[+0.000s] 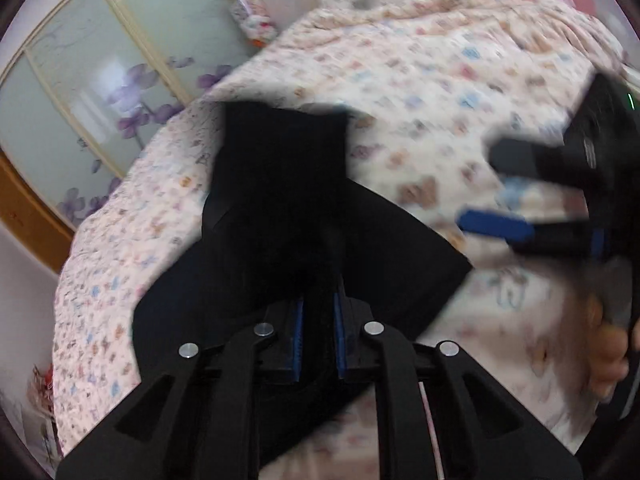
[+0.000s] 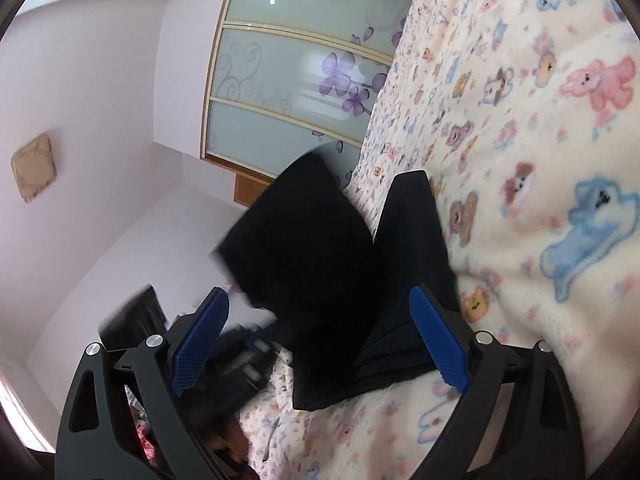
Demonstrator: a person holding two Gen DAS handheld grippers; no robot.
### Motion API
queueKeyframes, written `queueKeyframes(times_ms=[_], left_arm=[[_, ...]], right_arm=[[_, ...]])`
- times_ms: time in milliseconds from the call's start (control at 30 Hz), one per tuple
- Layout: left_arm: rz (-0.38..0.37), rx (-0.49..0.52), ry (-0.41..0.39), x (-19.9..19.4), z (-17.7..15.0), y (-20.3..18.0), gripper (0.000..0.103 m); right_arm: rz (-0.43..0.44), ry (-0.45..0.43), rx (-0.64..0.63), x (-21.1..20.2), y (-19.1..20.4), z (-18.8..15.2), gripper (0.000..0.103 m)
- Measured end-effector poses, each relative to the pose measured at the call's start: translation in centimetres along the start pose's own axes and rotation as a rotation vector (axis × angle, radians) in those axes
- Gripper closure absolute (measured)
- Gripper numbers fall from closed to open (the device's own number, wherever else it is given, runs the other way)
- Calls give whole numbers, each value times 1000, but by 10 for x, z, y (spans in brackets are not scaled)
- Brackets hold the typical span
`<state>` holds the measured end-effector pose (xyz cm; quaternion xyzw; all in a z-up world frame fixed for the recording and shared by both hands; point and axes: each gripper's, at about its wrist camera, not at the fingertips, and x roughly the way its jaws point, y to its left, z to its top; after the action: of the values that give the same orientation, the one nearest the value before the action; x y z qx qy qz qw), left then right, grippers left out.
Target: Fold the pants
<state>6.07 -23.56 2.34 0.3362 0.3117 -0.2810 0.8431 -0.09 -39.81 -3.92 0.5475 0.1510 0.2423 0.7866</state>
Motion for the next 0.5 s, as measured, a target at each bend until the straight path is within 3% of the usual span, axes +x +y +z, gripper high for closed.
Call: queueKeyframes(times_ms=[67,233,333,400,500], left_arm=[[-53,-48,5,2,-4,0,91],[-41,-89,-41,-6,-14,10,93],[-25,-48,-32,-6,-25,8,92],[-36,-17,-15,-5,-38,-2,88],[-89,-50,-50,-9,-52,-7,60]], right_arm=[[4,2,6,-1,-1,1,9],[25,11,24,1,-3,5,8],[35,12,27,-1,-4,6,7],[32,11,17,-2,-1,6,7],[5,5,-51,-5,14,9,7]])
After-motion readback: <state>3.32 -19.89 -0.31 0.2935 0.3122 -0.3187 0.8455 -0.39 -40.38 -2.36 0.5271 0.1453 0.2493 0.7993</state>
